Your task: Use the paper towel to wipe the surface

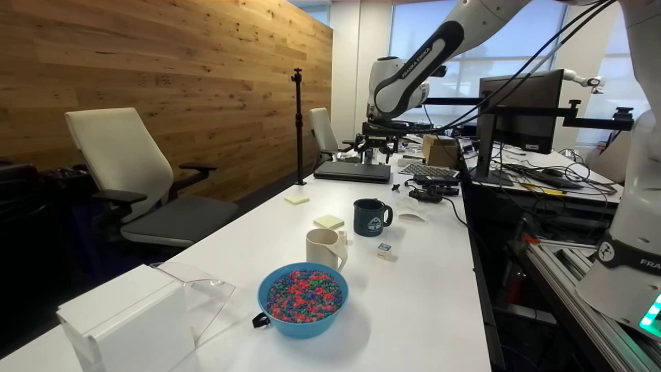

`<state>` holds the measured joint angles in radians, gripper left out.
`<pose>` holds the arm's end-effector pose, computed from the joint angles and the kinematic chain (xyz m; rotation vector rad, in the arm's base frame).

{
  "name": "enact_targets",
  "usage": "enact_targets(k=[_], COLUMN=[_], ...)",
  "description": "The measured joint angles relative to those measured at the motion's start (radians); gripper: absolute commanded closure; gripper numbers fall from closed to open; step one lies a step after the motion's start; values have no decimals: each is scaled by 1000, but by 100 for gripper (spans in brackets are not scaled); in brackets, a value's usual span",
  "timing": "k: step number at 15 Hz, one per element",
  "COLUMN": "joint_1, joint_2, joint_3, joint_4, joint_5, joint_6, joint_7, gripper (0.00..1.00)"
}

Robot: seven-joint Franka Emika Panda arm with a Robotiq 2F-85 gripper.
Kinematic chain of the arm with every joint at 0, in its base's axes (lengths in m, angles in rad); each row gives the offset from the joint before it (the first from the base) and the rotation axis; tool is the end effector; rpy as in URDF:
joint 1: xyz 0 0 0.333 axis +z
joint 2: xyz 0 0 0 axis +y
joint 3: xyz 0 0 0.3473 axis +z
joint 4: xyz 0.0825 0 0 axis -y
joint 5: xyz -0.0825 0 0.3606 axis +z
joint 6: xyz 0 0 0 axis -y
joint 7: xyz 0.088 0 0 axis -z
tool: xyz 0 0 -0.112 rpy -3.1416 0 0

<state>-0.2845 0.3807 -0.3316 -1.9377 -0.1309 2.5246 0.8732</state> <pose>0.5285 -0.3517 0.3602 2.2940 -1.8453 0.3642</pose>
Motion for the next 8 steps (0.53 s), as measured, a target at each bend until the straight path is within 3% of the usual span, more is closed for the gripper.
enact_targets(k=[4,8], joint_1=[-2,0], joint_2=[8,67], joint_3=[22,18], joint_4=[-23,-21], joint_5=[51,69], joint_6=[-9,-7], joint_7=[-198,-248], gripper=[0,0])
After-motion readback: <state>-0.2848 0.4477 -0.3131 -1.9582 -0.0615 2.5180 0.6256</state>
